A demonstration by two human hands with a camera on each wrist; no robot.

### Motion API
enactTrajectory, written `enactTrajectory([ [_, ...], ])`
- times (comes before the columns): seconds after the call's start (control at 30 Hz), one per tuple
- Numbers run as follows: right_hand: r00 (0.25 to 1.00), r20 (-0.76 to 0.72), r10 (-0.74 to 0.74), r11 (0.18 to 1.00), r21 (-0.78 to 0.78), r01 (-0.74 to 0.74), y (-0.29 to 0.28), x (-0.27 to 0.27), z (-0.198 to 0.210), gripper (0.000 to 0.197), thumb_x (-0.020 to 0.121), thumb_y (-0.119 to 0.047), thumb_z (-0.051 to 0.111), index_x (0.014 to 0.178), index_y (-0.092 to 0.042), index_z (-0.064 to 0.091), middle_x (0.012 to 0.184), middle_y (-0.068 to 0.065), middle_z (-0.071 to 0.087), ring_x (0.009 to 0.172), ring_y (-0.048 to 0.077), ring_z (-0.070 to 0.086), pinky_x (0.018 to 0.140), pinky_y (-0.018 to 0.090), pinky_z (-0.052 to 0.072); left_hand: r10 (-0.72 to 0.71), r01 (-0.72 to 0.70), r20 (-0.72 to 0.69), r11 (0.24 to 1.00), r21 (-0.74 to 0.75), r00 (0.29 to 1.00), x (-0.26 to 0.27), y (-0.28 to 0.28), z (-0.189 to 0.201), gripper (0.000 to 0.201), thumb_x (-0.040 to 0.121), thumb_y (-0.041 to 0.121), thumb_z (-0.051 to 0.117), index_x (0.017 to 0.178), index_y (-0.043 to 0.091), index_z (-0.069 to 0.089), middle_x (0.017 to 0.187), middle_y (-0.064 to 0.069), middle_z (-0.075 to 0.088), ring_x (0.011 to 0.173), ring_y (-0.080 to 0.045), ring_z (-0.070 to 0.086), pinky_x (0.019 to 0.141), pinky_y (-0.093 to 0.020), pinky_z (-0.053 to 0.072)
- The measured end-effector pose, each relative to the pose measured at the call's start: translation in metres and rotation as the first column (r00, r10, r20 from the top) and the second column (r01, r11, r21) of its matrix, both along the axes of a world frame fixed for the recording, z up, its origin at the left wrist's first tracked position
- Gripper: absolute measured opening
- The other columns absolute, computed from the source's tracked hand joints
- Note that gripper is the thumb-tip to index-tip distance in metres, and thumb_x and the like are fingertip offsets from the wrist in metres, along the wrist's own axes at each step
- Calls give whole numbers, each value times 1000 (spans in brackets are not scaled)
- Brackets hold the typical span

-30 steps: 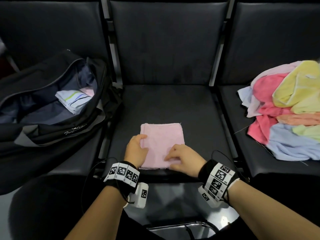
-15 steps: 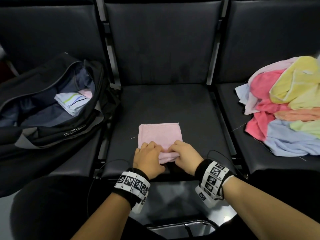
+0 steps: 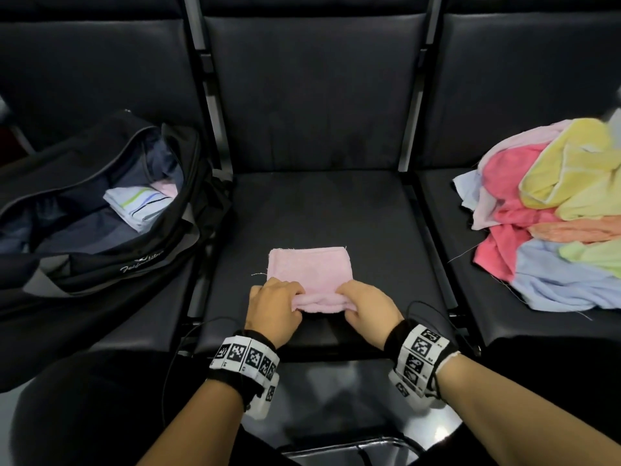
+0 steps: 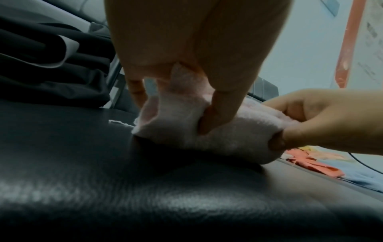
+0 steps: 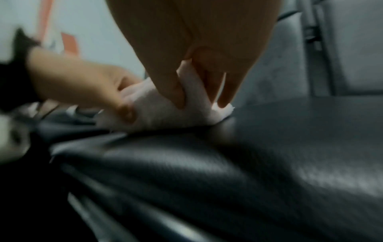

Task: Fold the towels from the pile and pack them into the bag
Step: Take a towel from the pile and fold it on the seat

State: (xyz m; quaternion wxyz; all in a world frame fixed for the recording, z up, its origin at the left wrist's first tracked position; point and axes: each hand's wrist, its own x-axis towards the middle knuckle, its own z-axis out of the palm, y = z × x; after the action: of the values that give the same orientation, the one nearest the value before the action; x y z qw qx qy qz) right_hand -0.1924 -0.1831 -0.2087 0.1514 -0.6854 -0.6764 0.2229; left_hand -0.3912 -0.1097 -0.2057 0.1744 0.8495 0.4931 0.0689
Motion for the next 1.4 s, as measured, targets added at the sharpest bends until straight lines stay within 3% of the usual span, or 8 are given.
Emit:
enactTrajectory([
  [0.2, 911, -346, -223, 971, 2, 238, 9, 20, 6, 11, 86, -14, 62, 89, -24, 66, 83, -7, 69, 79, 10, 62, 74, 27, 49, 211, -115, 293, 943, -312, 933, -10, 14, 12, 16, 71, 13, 69, 86, 19, 67, 80, 0, 69, 78, -21, 63, 72, -30, 49],
  [0.37, 792, -508, -337, 935, -86, 343, 13, 34, 4, 6, 87, -12, 68, 91, -17, 67, 89, 2, 71, 88, 23, 66, 81, 38, 52, 320, -114, 448, 897, -428, 835, -12, 19, 14, 17, 82, 2, 70, 79, 17, 63, 73, 9, 61, 66, -4, 54, 58, -9, 40],
  [0.5, 795, -467, -387, 913, -76, 400, 21, 36, -2, 5, 87, -20, 70, 89, -19, 66, 86, -1, 70, 84, 19, 65, 77, 34, 52, 387, -157, 469, 876, -456, 794, -7, 21, 4, 7, 89, 11, 69, 85, 16, 68, 77, 10, 65, 67, 2, 57, 57, -8, 41],
  [0.63, 784, -356, -508, 859, -145, 491, 31, 37, -12, 16, 85, -35, 71, 95, -26, 63, 83, -8, 64, 78, 10, 60, 64, 18, 41, 471, -276, 418, 852, -445, 777, -6, 24, -11, 13, 90, 22, 72, 99, 13, 70, 90, 1, 68, 84, -17, 61, 74, -26, 46],
  [0.83, 779, -292, -555, 826, -309, 472, 27, 44, -23, 43, 81, -59, 69, 104, -24, 62, 96, -8, 65, 91, 13, 62, 77, 26, 43, 503, -357, 364, 845, -398, 784, -6, 28, -26, 19, 88, 25, 73, 102, 13, 70, 102, -6, 63, 95, -23, 59, 89, -31, 46],
  [1.07, 596, -528, -605, 795, -439, 417, 28, 32, -10, 28, 78, -26, 83, 67, -12, 61, 67, 0, 60, 57, 9, 54, 54, 21, 40, 532, -337, 340, 804, -490, 776, -9, 28, -27, 12, 90, 28, 70, 84, 19, 65, 82, 5, 66, 81, -18, 61, 67, -27, 43],
  [1.2, 467, -674, -573, 815, -411, 408, 29, 23, 7, 23, 77, -14, 81, 75, -8, 59, 76, 7, 58, 74, 18, 56, 68, 30, 44, 577, -350, 340, 767, -537, 743, -10, 26, -23, 10, 86, 26, 72, 88, 20, 65, 89, 6, 66, 88, -18, 64, 71, -26, 47],
  [1.4, 690, -634, -350, 926, -122, 357, 43, 3, 52, 30, 72, -13, 80, 81, -2, 54, 71, -3, 50, 65, 8, 46, 62, 26, 39, 392, -95, 522, 858, -506, 758, -12, 28, 11, 63, 80, 7, 72, 137, 24, 52, 135, 9, 53, 126, -5, 49, 100, -16, 36],
])
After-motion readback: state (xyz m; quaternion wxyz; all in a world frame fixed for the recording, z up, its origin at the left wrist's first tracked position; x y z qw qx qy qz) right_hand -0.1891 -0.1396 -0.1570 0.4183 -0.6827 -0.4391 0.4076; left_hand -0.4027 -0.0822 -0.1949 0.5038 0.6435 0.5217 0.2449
